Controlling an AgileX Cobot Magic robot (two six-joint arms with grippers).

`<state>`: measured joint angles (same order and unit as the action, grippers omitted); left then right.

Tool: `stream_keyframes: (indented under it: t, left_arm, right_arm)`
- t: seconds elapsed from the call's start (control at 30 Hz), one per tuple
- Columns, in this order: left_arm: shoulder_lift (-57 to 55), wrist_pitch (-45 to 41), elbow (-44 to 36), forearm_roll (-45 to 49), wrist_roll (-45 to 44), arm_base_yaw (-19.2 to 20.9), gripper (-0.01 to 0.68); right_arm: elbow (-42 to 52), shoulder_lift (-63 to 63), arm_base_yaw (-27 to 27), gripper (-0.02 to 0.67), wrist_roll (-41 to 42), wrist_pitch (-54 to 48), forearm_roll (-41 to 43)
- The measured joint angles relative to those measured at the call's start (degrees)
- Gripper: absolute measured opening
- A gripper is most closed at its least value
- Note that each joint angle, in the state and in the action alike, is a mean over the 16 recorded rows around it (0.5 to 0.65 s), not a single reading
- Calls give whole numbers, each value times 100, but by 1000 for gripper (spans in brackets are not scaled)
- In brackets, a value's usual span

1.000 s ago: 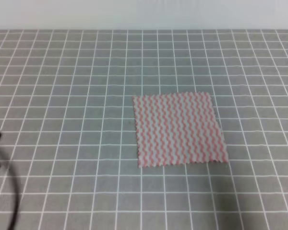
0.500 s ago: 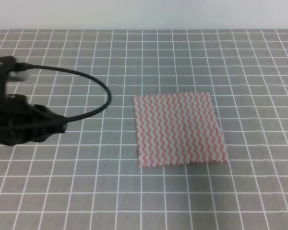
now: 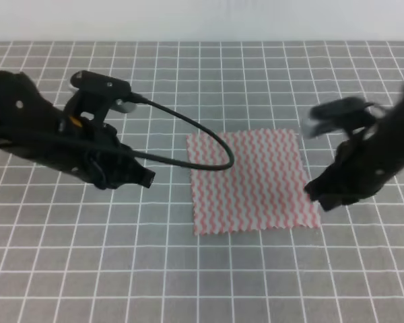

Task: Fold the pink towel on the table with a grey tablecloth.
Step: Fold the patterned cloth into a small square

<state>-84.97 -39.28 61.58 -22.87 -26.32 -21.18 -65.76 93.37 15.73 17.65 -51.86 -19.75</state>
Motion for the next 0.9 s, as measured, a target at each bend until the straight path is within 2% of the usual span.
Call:
stream_keyframes:
  t: [0.13,0.23,0.43,0.9]
  left_arm:
    - [-145,-45,188,227,182,-104,-1]
    - [-192,-38,253,259,220,-129,-1]
    - [-217,7,274,244,221,-134,-2]
    - [-221,114,274,166,241,-134,-2]
  right_arm:
    - [-489,678,366,-16,-691,-204,903]
    - [-692,1007,516,-16,-987,-239,1262]
    - [-769,1230,551,-1,-1191,-64,1322]
    - [-744,1222,298,238,-1720,249,1077]
